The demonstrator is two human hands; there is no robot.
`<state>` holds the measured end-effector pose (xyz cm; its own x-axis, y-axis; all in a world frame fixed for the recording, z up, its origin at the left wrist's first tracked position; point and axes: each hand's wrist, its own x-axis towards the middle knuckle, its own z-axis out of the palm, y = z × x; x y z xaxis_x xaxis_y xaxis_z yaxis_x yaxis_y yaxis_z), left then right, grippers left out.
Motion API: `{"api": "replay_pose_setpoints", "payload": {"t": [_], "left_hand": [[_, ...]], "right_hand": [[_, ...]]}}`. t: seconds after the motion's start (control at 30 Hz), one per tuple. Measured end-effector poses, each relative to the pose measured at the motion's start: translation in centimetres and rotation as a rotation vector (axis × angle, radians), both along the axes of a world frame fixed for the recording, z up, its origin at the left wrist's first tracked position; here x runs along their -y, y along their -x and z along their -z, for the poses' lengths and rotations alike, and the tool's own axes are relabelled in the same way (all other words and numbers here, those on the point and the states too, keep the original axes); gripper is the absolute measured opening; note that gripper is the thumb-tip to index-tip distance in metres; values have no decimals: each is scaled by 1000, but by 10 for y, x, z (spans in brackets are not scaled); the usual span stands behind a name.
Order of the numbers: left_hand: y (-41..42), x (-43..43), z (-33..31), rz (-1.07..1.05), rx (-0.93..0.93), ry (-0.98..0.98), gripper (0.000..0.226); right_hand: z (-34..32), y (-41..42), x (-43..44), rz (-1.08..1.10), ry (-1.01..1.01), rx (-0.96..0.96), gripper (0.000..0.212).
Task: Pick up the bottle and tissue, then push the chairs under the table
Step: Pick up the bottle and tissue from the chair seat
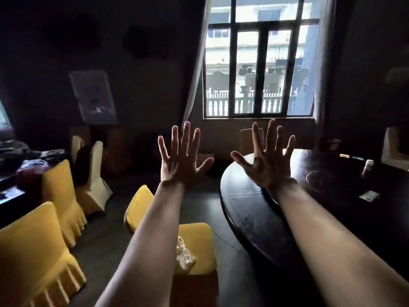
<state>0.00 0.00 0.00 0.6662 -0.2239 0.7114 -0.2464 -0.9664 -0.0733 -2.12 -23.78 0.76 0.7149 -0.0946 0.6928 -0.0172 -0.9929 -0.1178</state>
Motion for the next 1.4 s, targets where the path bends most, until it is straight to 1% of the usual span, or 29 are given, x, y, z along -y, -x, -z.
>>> {"api": "replay_pose_setpoints", "payload": {"t": [0.03,0.27,0.57,0.73,0.93,1.13,1.4], "left_hand": [[-5,-5,3,-21,-37,3,90],[-72,-25,42,-143,-197,-23,88],[-184,-19,86,-233,-364,40,86],[-230,-22,118,-279,-468,72,86],[-276,-49,166,-352,-595,98,84],[-328,-98,224,-418,-782,122,84],[-410,-164,312,-360,-994,151,84]], "right_hand": [[3,-9,-7,-5,-5,-33,98],[50,-96,-29,-95,-3,-94,99],[89,-232,-32,-216,17,-246,99],[111,-301,-41,-284,3,-379,98],[160,-364,-75,-346,26,-522,100],[219,-419,-127,-348,51,-614,97],[308,-491,-196,-241,33,-819,98]]}}
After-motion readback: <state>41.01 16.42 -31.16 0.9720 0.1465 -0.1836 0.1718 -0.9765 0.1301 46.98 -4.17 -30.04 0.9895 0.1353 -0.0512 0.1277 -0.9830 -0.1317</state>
